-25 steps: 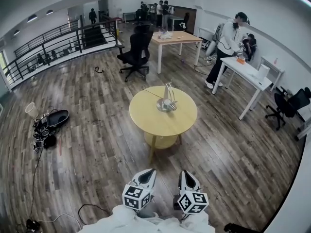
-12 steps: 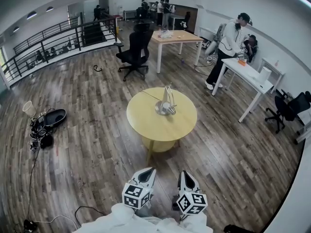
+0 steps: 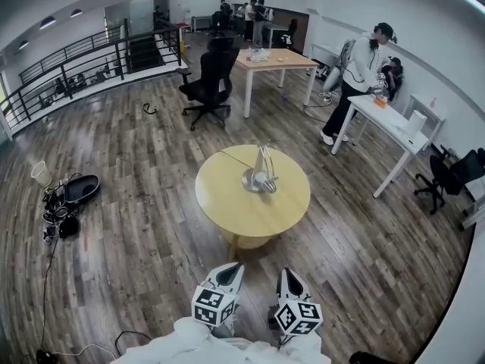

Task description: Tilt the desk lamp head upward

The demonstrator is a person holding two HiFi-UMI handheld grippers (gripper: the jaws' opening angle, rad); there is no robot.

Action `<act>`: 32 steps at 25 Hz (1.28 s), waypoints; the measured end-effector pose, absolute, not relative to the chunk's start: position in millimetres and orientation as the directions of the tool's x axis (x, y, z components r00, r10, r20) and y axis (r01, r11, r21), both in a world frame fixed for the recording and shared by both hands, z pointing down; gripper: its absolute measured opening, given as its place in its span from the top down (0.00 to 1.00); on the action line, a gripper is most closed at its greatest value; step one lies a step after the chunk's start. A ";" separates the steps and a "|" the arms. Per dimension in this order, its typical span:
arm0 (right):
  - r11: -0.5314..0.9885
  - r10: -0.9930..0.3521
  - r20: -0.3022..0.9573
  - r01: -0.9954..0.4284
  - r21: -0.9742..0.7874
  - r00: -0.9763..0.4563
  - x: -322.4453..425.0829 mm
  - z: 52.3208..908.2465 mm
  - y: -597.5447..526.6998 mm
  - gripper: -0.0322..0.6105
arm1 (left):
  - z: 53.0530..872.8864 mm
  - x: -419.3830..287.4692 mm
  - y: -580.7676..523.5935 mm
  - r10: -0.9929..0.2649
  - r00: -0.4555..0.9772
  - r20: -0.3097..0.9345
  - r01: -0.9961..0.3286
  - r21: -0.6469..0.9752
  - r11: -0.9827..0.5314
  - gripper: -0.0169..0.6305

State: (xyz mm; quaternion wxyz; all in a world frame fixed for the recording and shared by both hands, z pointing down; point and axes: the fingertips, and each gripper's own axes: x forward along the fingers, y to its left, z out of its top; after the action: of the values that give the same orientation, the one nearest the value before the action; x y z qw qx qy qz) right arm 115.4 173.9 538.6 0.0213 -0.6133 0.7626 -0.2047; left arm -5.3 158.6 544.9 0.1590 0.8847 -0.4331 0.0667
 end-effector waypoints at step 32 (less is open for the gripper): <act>0.106 -0.953 0.231 -0.932 -0.347 -0.195 110.1 546.1 -40.9 0.93 | 558.2 -25.2 -65.2 -0.719 0.632 0.288 -0.775 0.218 -0.593 0.98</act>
State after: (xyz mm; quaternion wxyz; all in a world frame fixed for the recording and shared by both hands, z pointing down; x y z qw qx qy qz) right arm 110.1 -40.9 546.1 0.0253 -0.6341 0.7433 -0.2118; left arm -25.2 -65.2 558.2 0.1632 0.8884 -0.4205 0.0851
